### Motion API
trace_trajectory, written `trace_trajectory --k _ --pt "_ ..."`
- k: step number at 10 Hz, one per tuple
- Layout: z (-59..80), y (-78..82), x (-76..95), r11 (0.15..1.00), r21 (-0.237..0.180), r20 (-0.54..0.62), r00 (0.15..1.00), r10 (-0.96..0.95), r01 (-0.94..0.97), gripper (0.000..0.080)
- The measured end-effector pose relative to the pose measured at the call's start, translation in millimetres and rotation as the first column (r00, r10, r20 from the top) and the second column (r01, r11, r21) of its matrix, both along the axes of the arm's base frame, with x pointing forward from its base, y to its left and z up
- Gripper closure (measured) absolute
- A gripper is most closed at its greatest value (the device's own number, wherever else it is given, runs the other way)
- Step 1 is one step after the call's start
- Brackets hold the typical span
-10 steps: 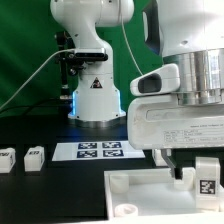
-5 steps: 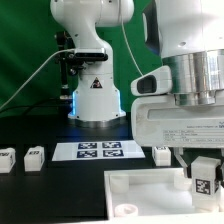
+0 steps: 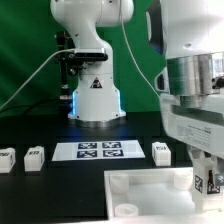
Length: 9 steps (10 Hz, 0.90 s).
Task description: Assemble one leg
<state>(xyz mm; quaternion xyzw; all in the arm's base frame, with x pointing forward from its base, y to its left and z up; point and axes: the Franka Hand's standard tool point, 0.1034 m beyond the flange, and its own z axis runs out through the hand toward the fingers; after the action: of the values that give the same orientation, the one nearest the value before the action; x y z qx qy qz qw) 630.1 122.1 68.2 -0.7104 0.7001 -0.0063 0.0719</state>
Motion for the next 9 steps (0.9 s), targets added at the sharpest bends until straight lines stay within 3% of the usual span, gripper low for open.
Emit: trace_trajectory --k 1,2,4,5,6,7,9 --pt "-0.5 1.0 0.5 0.981 0.035 -0.018 0.981 -0.193 0.193 0.0506" --pt "-0.6 0.6 1.0 0.962 0.046 -0.026 0.963 -0.269 0.270 0.0506" --pt "-0.9 0.8 0.8 0.972 0.043 -0.021 0.973 -0.231 0.232 0.0506" --pt "-0.9 0.9 0.7 0.976 0.041 -0.019 0.977 -0.213 0.213 0.0276" --pt "-0.8 1.2 0.4 0.987 0.035 -0.010 0.987 -0.158 0.158 0.0276" --pt "0.0 1.0 -0.7 0.999 0.011 0.022 0.999 0.043 -0.043 0.0176" --pt "-2.6 -4.0 -4.7 0.930 -0.045 0.056 0.929 0.367 -0.364 0.0158"
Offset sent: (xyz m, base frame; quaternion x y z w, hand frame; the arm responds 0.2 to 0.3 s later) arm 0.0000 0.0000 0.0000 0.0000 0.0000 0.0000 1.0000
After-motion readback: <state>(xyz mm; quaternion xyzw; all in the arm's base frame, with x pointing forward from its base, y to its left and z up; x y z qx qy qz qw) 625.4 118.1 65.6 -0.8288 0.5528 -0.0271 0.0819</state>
